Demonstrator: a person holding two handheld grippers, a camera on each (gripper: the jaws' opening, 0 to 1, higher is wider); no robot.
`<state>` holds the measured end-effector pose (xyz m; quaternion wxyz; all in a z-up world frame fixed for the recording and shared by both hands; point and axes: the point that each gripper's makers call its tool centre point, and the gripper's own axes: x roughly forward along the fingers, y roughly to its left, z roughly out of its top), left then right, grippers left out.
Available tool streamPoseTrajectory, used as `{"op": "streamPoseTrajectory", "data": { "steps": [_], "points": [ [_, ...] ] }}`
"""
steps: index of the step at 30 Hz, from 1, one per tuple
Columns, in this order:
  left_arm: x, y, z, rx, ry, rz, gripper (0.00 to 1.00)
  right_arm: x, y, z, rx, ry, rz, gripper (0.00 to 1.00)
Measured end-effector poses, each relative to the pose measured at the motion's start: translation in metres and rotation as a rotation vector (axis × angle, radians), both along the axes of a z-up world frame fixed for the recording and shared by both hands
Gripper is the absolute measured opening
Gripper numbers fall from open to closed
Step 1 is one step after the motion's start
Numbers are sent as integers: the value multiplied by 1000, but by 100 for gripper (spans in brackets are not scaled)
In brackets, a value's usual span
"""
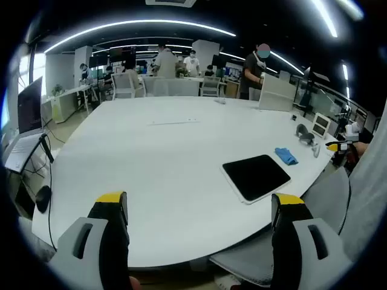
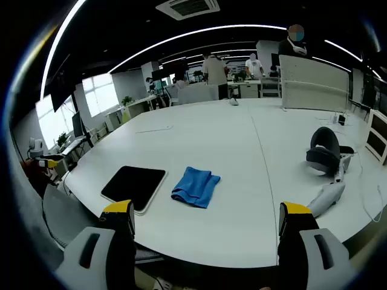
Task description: Wipe the mirror surface with the cleaning cloth until all visible marks leave the cleaned area.
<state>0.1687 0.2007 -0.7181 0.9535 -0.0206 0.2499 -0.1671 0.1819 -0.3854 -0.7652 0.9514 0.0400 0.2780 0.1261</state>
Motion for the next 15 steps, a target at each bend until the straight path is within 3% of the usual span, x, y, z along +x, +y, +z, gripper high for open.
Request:
{"op": "streamPoseTrajectory", "data": {
  "steps": [8, 15],
  "points": [
    [3, 2, 1, -6, -9, -3, 99, 5, -3, 5, -1, -18, -18, 98],
    [7, 4, -3, 0, -10, -7, 99, 5, 0, 6, -23, 7, -21, 98]
  ]
}}
